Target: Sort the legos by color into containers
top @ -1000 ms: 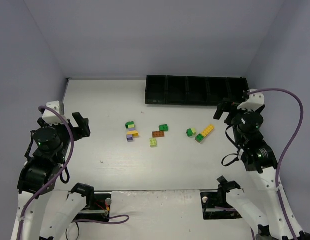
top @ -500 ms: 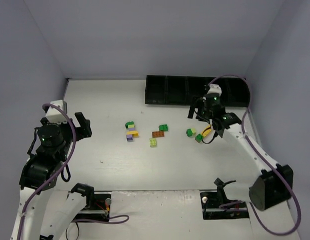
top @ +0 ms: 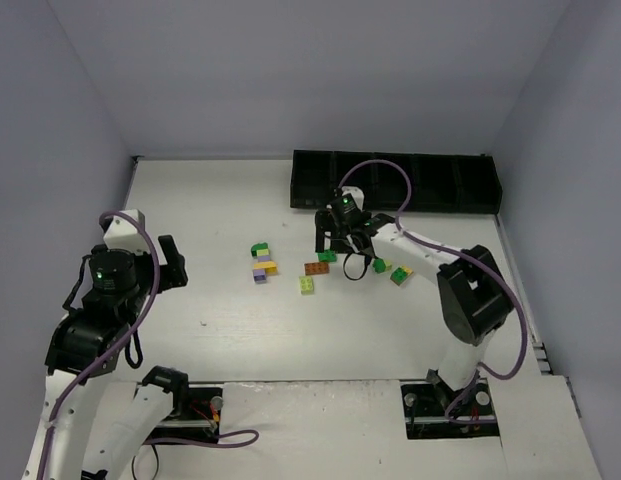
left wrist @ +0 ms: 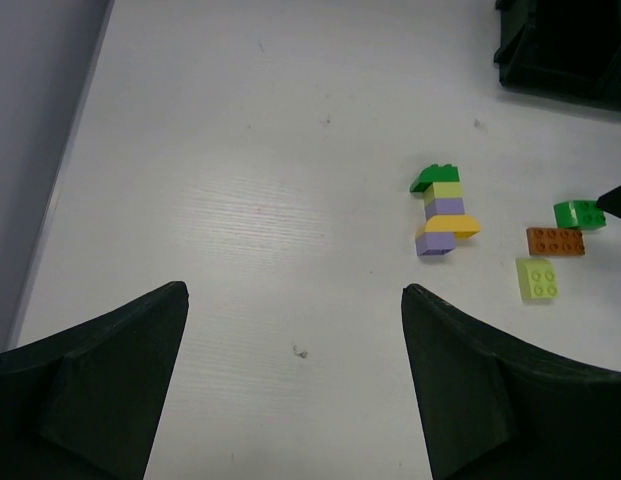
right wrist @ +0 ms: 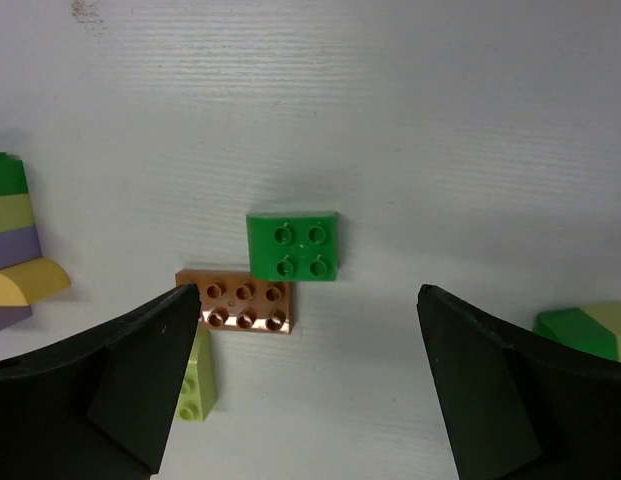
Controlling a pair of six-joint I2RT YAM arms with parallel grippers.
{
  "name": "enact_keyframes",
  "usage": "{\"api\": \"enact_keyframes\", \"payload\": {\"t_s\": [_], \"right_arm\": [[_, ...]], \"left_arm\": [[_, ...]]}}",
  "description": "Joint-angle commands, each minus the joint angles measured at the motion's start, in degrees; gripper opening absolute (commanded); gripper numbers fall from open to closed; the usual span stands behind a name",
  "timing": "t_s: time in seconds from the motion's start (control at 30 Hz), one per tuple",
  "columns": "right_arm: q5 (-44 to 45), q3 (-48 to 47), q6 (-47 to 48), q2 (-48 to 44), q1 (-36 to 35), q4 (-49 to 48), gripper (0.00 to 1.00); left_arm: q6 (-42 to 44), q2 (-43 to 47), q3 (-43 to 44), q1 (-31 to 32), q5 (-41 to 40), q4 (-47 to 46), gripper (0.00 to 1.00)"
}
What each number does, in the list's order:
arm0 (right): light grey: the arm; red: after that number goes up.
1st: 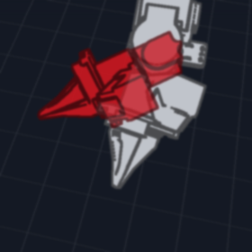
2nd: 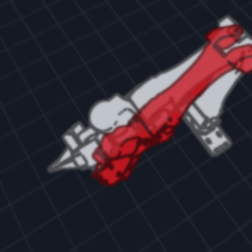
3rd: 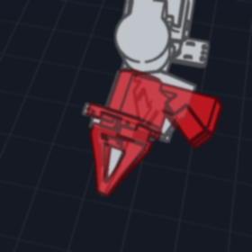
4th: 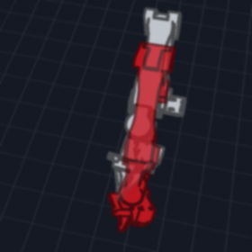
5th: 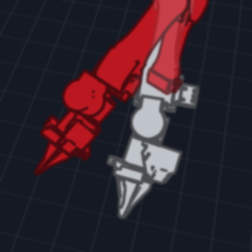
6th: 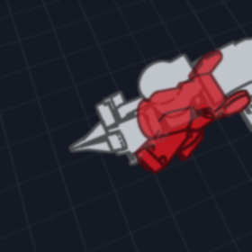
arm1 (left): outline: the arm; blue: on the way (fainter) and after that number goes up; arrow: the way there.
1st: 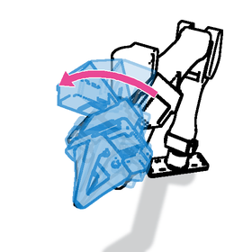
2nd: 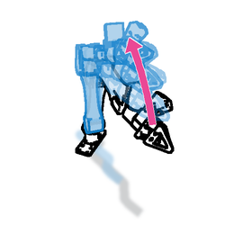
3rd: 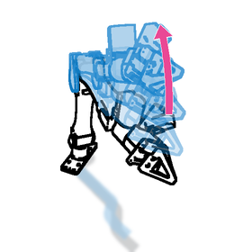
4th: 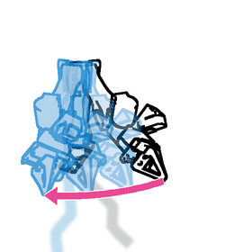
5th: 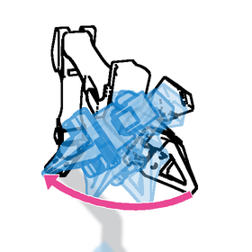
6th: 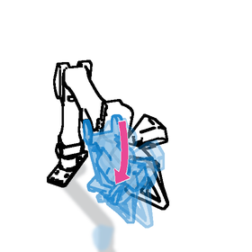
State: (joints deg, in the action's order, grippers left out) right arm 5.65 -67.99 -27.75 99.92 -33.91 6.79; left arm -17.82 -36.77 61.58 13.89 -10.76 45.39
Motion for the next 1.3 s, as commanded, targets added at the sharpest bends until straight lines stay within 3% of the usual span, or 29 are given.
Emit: {"api": "enact_keyframes", "payload": {"t_s": [0.0, 0.3, 0.57, 0.67, 0.77, 0.97, 1.03, 1.27], "right_arm": [[0.77, -4.95, -1.52, 3.52, -0.72, -2.30, 0.86], [2.52, -9.01, -1.61, 12.22, -2.92, -2.22, 0.82], [3.49, -7.43, -2.49, 13.81, -3.79, -1.78, 0.73], [4.54, -7.25, -2.49, 14.69, -3.97, -1.60, 0.65], [5.77, -7.95, -2.22, 15.83, -3.97, -0.55, 0.50], [9.37, -9.62, -1.44, 16.27, -3.97, 1.47, 0.16], [11.74, -11.29, 0.14, 15.48, -3.88, 2.00, 0.01], [17.46, -19.63, 9.00, 10.30, 0.50, 0.34, 0.00]], "left_arm": [[-0.28, -0.05, 0.73, 0.35, -0.75, 0.66, 0.81], [-0.02, 0.39, 0.64, 0.35, -1.10, 1.37, 0.81], [-0.19, 0.56, -0.14, 0.44, -0.84, 1.37, 0.81], [-0.28, 0.56, -0.50, 0.52, -0.84, 1.11, 0.81], [-0.19, 0.47, -0.32, 0.70, -0.66, 1.11, 0.81], [-0.11, 0.83, -0.23, 1.14, -1.54, 1.63, 0.81], [-0.11, 0.83, -0.32, 1.23, -1.54, 1.64, 0.81], [-0.37, 1.44, -0.67, 1.40, -1.37, 1.99, 0.81]]}}
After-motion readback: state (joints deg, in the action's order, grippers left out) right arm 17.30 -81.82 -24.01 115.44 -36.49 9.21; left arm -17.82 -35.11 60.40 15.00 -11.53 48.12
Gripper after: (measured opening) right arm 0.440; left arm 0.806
